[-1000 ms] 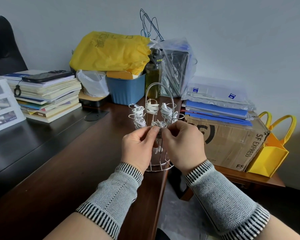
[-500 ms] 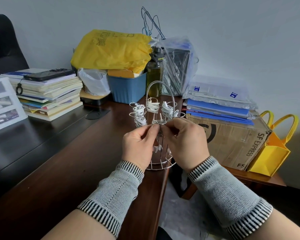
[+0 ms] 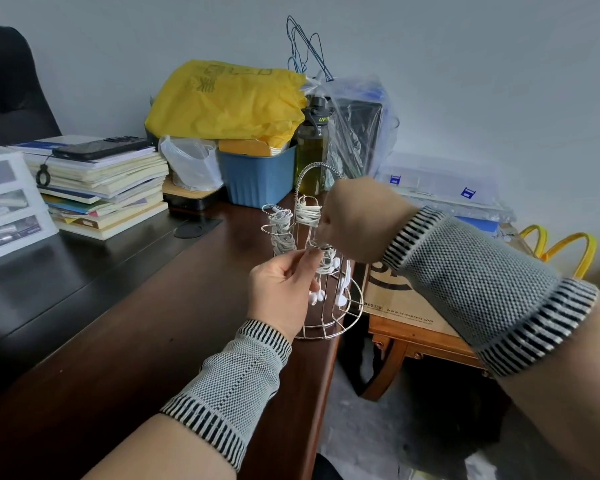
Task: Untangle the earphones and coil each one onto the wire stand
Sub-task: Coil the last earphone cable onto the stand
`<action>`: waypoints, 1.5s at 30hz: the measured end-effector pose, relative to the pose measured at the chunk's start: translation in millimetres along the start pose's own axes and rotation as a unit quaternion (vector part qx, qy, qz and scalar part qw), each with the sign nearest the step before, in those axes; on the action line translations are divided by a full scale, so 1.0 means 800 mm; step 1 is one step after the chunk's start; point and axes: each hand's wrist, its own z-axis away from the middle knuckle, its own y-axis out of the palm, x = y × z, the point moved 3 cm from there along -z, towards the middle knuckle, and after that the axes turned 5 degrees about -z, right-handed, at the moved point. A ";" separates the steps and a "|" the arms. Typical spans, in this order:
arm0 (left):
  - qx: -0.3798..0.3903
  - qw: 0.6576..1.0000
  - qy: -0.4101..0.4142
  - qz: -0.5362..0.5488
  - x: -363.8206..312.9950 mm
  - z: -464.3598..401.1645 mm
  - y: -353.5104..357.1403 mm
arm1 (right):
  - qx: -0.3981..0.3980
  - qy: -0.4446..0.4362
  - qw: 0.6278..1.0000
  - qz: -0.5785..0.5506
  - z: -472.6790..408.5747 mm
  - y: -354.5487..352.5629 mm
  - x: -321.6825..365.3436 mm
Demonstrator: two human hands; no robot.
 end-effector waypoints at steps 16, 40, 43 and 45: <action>0.009 1.000 0.004 -0.019 0.001 0.000 0.000 | -0.135 0.013 0.991 -0.025 -0.004 -0.013 -0.017; 0.014 0.951 -0.025 -0.309 -0.045 -0.010 -0.012 | -0.118 0.237 0.771 -0.579 0.058 0.097 -0.050; 0.068 0.939 -0.068 -0.331 -0.062 -0.016 -0.016 | -0.103 0.247 0.777 -0.569 0.053 0.097 -0.048; 0.094 0.933 -0.105 -0.332 -0.067 -0.015 -0.018 | -0.091 0.253 0.782 -0.562 0.052 0.097 -0.046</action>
